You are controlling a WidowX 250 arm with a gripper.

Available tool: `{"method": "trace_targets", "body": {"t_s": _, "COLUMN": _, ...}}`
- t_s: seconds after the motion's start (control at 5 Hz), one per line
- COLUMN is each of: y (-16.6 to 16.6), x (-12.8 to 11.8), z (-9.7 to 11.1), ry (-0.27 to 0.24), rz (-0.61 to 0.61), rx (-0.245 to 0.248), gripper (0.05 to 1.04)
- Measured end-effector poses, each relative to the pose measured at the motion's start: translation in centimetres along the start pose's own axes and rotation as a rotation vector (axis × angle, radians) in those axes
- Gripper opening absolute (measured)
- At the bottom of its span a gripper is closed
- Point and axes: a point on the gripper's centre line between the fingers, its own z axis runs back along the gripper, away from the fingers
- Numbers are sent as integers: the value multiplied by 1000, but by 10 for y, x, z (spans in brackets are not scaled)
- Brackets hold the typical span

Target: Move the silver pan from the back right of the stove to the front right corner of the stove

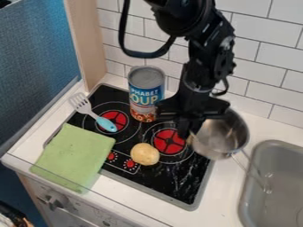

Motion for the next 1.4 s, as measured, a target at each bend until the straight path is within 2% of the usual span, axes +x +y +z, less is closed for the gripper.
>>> {"method": "trace_targets", "body": {"t_s": 0.2, "y": 13, "x": -22, "z": 2, "ry": 17, "rz": -41, "rx": -14, "gripper": 73}}
{"method": "trace_targets", "body": {"t_s": 0.4, "y": 23, "x": -41, "z": -5, "ry": 47, "rz": -63, "rx": -43, "gripper": 73}}
{"method": "trace_targets", "body": {"t_s": 0.6, "y": 23, "x": -50, "z": -13, "ry": 77, "rz": -71, "rx": -71, "gripper": 73}}
{"method": "trace_targets", "body": {"t_s": 0.8, "y": 20, "x": -60, "z": -33, "ry": 113, "rz": -100, "rx": -56, "gripper": 73}}
{"method": "trace_targets", "body": {"t_s": 1.0, "y": 25, "x": -64, "z": -37, "ry": 105, "rz": -105, "rx": -53, "gripper": 73}}
{"method": "trace_targets", "body": {"t_s": 1.4, "y": 33, "x": -65, "z": -43, "ry": 89, "rz": -112, "rx": -12, "gripper": 100}}
